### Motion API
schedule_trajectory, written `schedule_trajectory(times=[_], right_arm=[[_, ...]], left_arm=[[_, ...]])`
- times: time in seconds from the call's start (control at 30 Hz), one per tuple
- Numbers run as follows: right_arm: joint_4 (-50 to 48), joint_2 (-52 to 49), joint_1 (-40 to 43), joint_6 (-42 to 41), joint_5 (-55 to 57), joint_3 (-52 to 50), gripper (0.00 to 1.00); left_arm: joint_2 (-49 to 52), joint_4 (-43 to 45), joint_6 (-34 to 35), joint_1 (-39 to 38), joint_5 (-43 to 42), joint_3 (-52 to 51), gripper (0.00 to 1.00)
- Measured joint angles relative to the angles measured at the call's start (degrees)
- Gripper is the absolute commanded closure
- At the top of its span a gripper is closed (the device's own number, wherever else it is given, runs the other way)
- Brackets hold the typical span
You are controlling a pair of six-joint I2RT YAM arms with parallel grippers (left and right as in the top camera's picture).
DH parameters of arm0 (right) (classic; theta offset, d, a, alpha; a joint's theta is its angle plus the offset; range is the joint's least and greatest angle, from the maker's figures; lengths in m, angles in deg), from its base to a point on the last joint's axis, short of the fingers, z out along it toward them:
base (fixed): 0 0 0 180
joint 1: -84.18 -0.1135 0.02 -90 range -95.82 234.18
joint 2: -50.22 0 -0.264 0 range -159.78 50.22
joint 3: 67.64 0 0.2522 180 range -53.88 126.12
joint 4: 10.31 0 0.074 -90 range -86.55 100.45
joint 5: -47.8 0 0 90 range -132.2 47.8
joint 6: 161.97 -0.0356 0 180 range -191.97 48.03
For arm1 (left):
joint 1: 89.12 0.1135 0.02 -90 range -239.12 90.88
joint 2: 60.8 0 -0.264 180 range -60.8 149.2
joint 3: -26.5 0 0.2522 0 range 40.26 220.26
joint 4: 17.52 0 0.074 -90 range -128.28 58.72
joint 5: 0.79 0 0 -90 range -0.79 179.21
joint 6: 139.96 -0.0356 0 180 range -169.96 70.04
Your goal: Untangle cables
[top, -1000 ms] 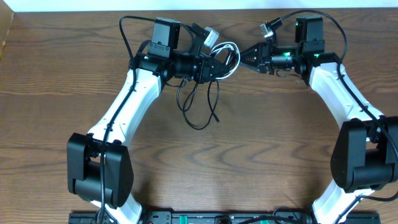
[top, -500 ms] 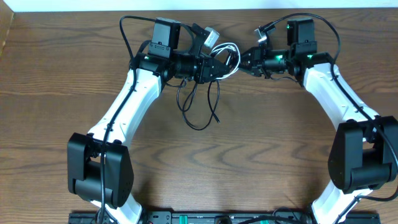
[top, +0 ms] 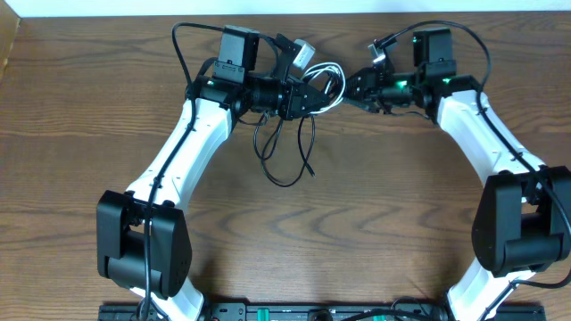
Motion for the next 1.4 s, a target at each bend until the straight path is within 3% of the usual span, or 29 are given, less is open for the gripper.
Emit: schedule_trajectory(times=[0.3, 1.4], right_arm=[[-1.9, 0.0, 4.3, 2.7, -7.4, 0.0, 0.63], [1.3, 0.0, 2.1, 2.1, -2.5, 0.0, 0.68]], left_arm=[[0.0, 0.0, -0.1, 0.0, -0.2, 0.0, 0.92], [0.0, 0.0, -0.2, 0.0, -0.2, 0.0, 0.92]])
